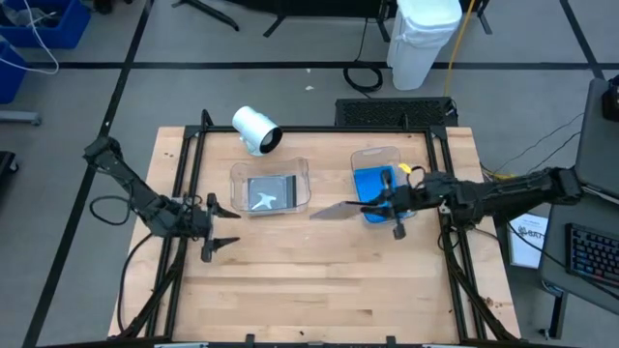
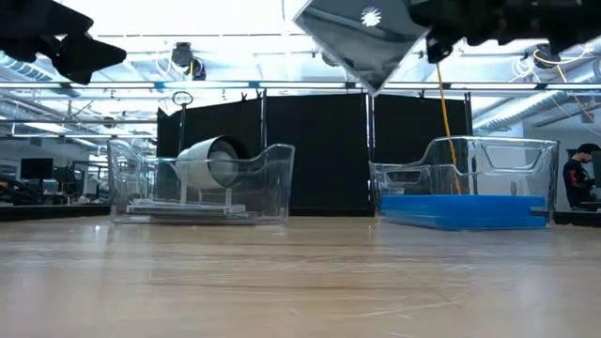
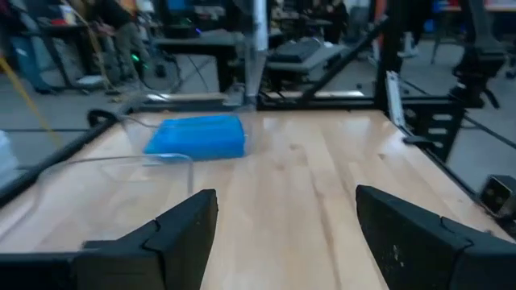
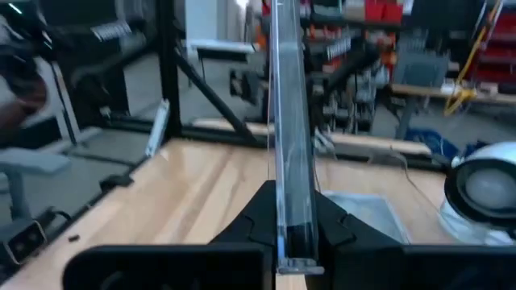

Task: Pick & place jewel cases by type
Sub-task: Put the black cd case into the left transparent bin

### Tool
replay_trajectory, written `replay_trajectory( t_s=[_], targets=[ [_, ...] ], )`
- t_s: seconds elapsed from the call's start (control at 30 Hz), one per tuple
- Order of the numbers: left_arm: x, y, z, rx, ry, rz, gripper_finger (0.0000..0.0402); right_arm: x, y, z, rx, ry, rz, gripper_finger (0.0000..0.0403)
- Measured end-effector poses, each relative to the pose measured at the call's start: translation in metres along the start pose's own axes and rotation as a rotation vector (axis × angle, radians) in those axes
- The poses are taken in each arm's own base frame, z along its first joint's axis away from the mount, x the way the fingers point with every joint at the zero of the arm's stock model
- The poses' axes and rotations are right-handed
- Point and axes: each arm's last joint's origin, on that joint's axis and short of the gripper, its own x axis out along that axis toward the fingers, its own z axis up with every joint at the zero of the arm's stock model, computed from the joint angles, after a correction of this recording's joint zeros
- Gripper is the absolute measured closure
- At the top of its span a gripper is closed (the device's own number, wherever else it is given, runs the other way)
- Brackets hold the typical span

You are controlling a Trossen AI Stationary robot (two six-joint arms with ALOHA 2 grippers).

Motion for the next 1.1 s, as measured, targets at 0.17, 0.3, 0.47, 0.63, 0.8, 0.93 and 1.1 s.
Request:
replay_trajectory(
  t_s=[0.17,0.3,0.47,0.63,0.8,0.93,1.1],
  targets=[
    [-0.008,0.009,-0.002,0.025,-0.051,0.062,0.0105,-0.02,0.001,-0.015,-0.021,-0.127,0.02,0.0387],
    [-0.011,0.012,0.001,0.057,-0.078,0.073,0.0105,-0.032,0.003,-0.031,-0.034,-0.203,0.009,0.0387],
    [-0.011,0.013,0.001,0.115,-0.079,0.092,0.0105,-0.04,0.005,-0.049,-0.015,-0.238,0.008,0.0387],
    [-0.011,0.013,0.001,0.127,-0.078,0.105,0.0105,-0.046,0.007,-0.057,-0.023,-0.278,0.002,0.0387],
    [-0.011,0.014,0.001,0.155,-0.076,0.118,0.0105,-0.05,0.008,-0.059,-0.073,-0.338,-0.003,0.0387],
    [-0.011,0.014,0.001,0.164,-0.076,0.117,0.0105,-0.055,0.009,-0.049,-0.128,-0.458,0.026,0.0387],
    [-0.011,0.014,0.002,0.194,-0.077,0.128,0.0105,-0.056,0.012,-0.048,-0.15,-0.478,0.09,0.0387]
  ],
)
